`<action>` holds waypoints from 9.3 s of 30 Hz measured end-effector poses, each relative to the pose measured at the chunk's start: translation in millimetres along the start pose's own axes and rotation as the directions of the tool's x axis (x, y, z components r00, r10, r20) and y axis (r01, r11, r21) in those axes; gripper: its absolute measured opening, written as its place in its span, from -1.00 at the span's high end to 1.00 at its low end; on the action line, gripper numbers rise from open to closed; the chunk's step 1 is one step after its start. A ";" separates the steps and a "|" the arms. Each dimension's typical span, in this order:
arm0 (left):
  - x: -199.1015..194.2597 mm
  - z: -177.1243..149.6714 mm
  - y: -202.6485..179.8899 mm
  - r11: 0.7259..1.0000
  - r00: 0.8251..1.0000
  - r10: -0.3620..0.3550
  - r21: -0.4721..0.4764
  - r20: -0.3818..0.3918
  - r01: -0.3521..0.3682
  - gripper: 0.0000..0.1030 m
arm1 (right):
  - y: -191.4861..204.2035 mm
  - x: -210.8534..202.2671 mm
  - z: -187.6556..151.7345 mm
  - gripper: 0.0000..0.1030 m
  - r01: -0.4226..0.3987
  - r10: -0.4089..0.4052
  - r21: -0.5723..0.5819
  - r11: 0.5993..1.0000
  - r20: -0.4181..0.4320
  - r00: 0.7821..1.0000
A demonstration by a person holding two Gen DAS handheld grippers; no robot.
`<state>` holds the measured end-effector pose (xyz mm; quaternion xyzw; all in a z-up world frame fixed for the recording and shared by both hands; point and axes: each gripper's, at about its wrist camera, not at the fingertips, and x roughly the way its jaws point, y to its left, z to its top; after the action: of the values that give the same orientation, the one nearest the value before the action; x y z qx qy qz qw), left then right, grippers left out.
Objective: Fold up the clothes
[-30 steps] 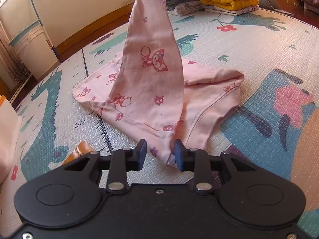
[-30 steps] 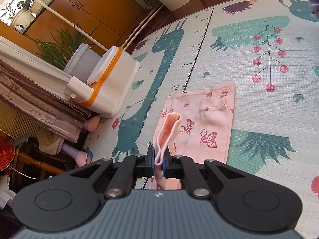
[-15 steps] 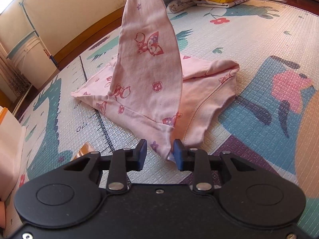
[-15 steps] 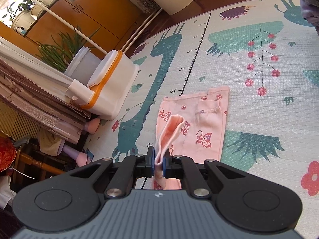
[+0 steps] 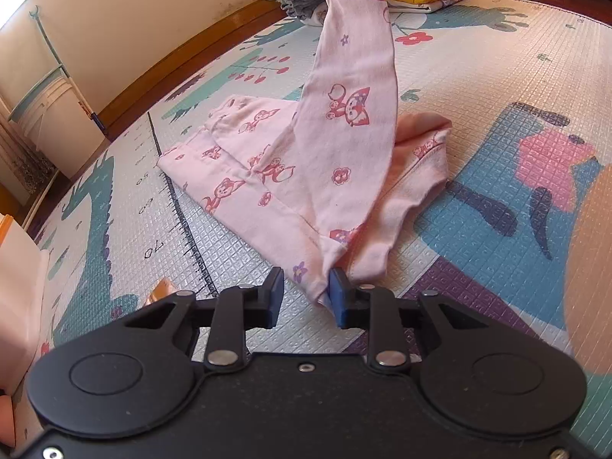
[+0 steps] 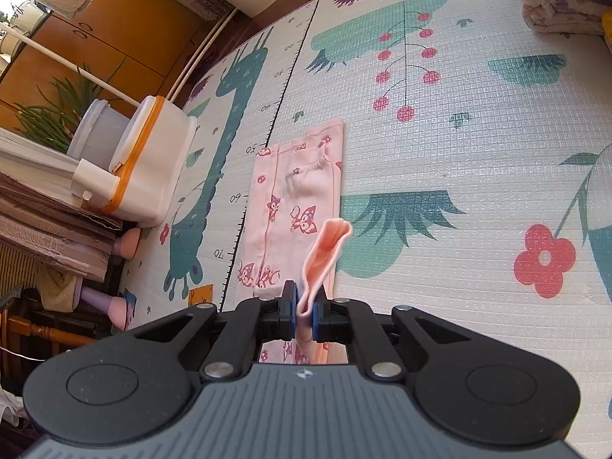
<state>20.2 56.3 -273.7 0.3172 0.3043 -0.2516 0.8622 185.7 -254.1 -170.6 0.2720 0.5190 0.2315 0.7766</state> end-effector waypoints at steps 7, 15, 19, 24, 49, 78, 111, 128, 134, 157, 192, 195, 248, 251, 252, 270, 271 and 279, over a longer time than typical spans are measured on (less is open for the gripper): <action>-9.7 5.9 18.3 0.985 0.988 -0.152 -0.081 0.010 0.153 0.56 | -2.0 2.0 0.6 0.81 0.043 -0.043 0.003 0.999 -0.007 0.999; 1.6 7.8 34.6 0.936 0.964 -0.264 -0.239 0.002 0.257 0.56 | -1.4 7.5 6.4 0.80 0.075 -0.075 0.002 0.997 0.003 0.997; 8.7 7.4 42.4 0.906 0.955 -0.296 -0.319 -0.001 0.280 0.53 | 0.3 8.7 10.4 0.80 0.098 -0.098 -0.001 0.995 0.003 0.995; 9.7 7.6 41.4 0.899 0.953 -0.304 -0.328 0.009 0.290 0.26 | 4.0 8.7 13.9 0.80 0.116 -0.116 0.003 0.993 -0.001 0.993; 13.4 3.5 39.0 0.856 0.937 -0.347 -0.395 0.040 0.334 -0.13 | 81.4 88.6 76.2 0.79 0.188 -0.189 -0.025 0.982 -0.066 0.980; 13.2 0.2 37.3 0.831 0.929 -0.363 -0.427 0.070 0.356 -0.36 | 110.4 204.4 112.5 0.79 0.265 -0.267 -0.042 0.963 -0.053 0.962; 11.8 -1.3 43.8 0.810 0.919 -0.390 -0.454 0.058 0.372 -0.49 | 112.1 213.3 50.0 0.43 0.302 -0.353 -0.590 0.749 0.030 0.935; -6.7 3.7 34.8 0.946 0.965 -0.257 -0.215 -0.050 0.241 -0.41 | 84.6 74.9 -144.2 0.37 0.181 -0.300 -0.900 0.396 0.060 0.952; -5.7 2.7 20.8 0.976 0.976 -0.205 -0.085 -0.071 0.198 -0.39 | 94.8 85.7 -212.2 0.32 0.143 -0.237 -0.987 -0.076 0.158 0.959; -4.2 5.3 14.5 0.981 0.980 -0.186 -0.066 -0.066 0.182 -0.39 | 101.8 110.0 -200.5 0.75 -0.111 -0.300 -0.986 -0.121 -0.070 0.951; -12.4 39.1 26.9 0.959 0.993 -0.042 0.284 0.112 0.009 0.83 | 81.2 84.0 -186.2 0.13 -0.019 -0.247 -0.998 -0.066 -0.002 0.969; -12.6 57.5 40.2 0.974 0.991 -0.065 0.223 0.118 0.038 0.84 | 86.3 88.8 -198.8 0.00 0.005 -0.240 -0.992 -0.127 0.036 0.970; -82.6 72.2 60.4 0.847 0.863 -0.503 0.231 0.058 0.478 0.86 | 107.3 -25.6 -127.9 0.66 -0.181 -0.003 -0.860 0.477 -0.208 0.978; -67.3 85.7 80.5 0.869 0.875 -0.476 0.202 0.090 0.451 0.86 | 100.2 -23.1 -104.6 0.66 -0.131 -0.001 -0.849 0.512 -0.153 0.988; -61.6 89.2 87.4 0.874 0.876 -0.472 0.185 0.099 0.450 0.86 | 97.3 -21.5 -97.4 0.66 -0.112 -0.005 -0.844 0.524 -0.134 0.991; 33.9 110.7 151.5 0.887 0.897 -0.440 -0.133 0.051 0.442 0.86 | 41.7 41.9 -4.1 0.66 -0.051 -0.011 -0.619 0.784 -0.096 0.995; 38.2 109.9 152.4 0.883 0.896 -0.441 -0.157 0.045 0.442 0.86 | 38.9 45.5 -1.9 0.66 -0.052 -0.016 -0.603 0.796 -0.106 0.994; 59.7 104.2 160.2 0.854 0.895 -0.445 -0.293 0.016 0.430 0.86 | 18.7 74.2 15.8 0.65 -0.045 -0.019 -0.473 0.880 -0.129 0.991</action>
<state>199.9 76.5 -187.5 0.1167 0.4242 -0.3854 0.8111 225.2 -195.5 -203.7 0.0611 0.4940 0.3741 0.7825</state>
